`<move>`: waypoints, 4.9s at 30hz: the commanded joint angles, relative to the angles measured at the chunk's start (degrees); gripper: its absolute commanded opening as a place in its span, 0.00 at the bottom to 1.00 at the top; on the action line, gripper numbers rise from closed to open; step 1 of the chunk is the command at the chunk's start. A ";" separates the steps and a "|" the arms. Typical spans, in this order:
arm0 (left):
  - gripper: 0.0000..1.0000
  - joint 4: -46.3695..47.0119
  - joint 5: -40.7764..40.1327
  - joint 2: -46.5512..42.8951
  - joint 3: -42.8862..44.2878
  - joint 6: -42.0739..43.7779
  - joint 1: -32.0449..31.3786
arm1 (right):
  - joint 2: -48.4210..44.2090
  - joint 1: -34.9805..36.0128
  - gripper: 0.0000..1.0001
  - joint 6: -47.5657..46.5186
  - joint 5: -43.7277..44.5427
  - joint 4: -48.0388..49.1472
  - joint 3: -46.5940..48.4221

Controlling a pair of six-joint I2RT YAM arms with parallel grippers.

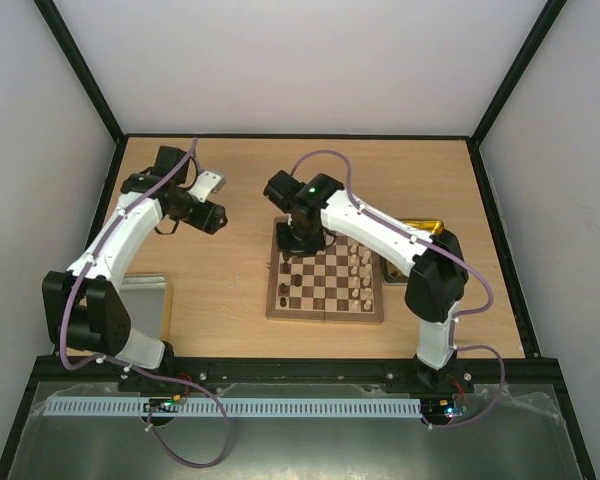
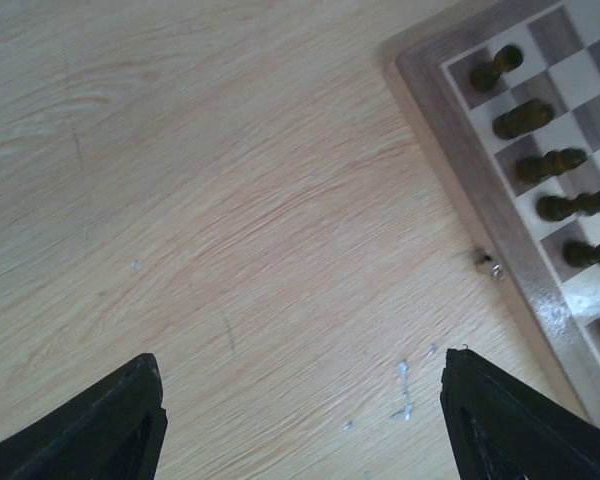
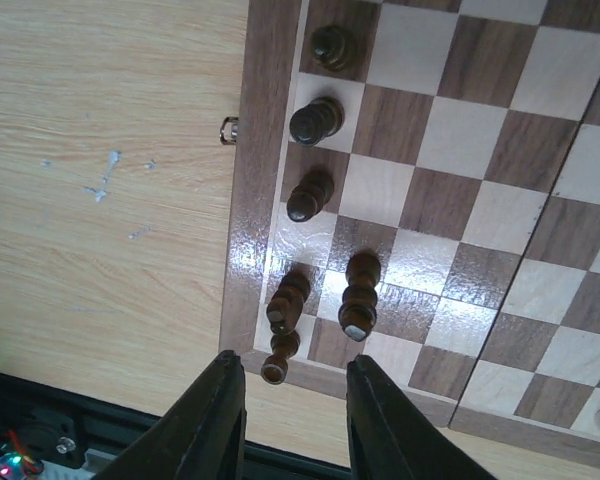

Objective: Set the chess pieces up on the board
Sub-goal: Move the chess piece to the chessboard.

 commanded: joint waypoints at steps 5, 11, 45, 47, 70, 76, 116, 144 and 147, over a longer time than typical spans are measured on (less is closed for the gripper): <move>0.75 7.37 6.83 -3.90 -3.23 -8.46 2.09 | 5.80 2.43 0.31 4.19 2.08 -0.45 2.81; 0.75 8.48 8.58 -3.55 -5.51 -9.79 4.03 | 9.17 2.41 0.31 3.94 2.88 1.72 3.13; 0.76 8.25 10.33 -3.50 -6.74 -9.85 5.85 | 13.48 -0.17 0.24 2.11 3.05 7.11 -0.29; 0.76 8.21 10.45 -3.55 -6.74 -9.89 5.89 | 13.43 -0.15 0.24 2.03 2.94 7.15 -0.45; 0.76 8.49 10.55 -3.59 -7.18 -9.71 6.20 | 14.36 0.40 0.11 0.96 1.25 6.88 -0.96; 0.76 8.71 10.55 -3.62 -7.43 -9.72 6.34 | 14.12 0.80 0.10 0.80 1.50 5.95 -0.65; 0.76 9.73 11.18 -4.57 -8.84 -9.53 6.91 | 14.00 2.92 0.10 -1.11 -0.06 1.01 2.51; 0.76 9.67 11.77 -4.02 -8.80 -9.14 7.00 | 15.09 3.44 0.24 -1.56 1.51 -0.24 4.98; 0.76 9.80 11.78 -4.04 -8.91 -9.19 7.00 | 15.43 3.33 0.25 -1.44 2.72 -1.40 6.99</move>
